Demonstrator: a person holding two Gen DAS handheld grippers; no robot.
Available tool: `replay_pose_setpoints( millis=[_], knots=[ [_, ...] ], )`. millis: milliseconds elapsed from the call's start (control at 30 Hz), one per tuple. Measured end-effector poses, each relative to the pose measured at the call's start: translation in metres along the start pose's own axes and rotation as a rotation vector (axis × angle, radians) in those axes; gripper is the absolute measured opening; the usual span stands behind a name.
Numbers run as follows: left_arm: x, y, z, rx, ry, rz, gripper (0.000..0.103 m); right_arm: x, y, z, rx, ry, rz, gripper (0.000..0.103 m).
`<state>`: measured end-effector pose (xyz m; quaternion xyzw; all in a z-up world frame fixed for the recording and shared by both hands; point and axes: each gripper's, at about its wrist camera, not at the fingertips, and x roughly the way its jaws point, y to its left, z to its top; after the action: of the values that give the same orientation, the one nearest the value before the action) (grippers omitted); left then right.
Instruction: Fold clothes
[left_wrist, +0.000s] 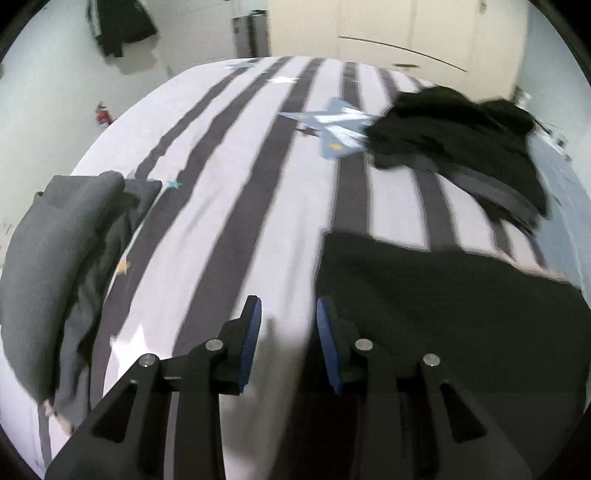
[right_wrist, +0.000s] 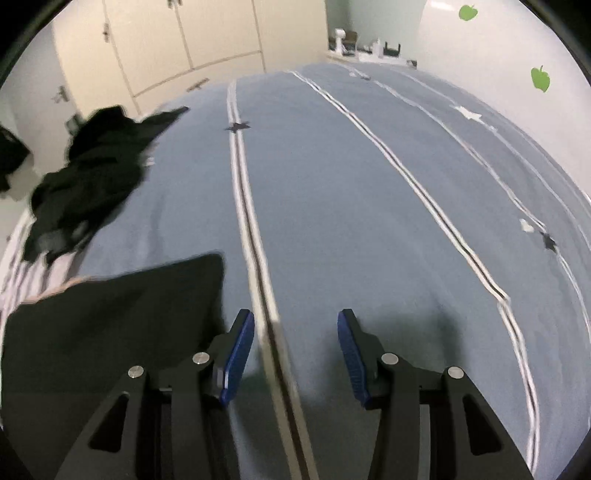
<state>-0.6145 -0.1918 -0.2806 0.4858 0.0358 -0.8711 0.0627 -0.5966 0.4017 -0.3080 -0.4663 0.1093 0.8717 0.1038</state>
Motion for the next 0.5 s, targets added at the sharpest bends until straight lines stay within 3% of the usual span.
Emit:
replay_pose_setpoints(
  millis=[200,300,400,500],
  knots=[
    [-0.052,-0.052,-0.051,0.085,0.01,-0.181,0.036,-0.064,0.025,-0.049,-0.074,-0.016,0.116,0.044],
    [-0.053,-0.07,-0.078,0.156,0.032,-0.154,0.037,-0.067,0.052,-0.071,-0.129,0.006,0.182,0.044],
    [-0.029,-0.061,-0.101,0.175,0.083,-0.095,0.041,-0.052,0.07,-0.095,-0.214,0.055,0.171,0.045],
    [-0.018,-0.043,-0.109,0.125,0.065,-0.107,0.066,-0.031,0.057,-0.112,-0.165,0.052,0.205,0.05]
  ],
)
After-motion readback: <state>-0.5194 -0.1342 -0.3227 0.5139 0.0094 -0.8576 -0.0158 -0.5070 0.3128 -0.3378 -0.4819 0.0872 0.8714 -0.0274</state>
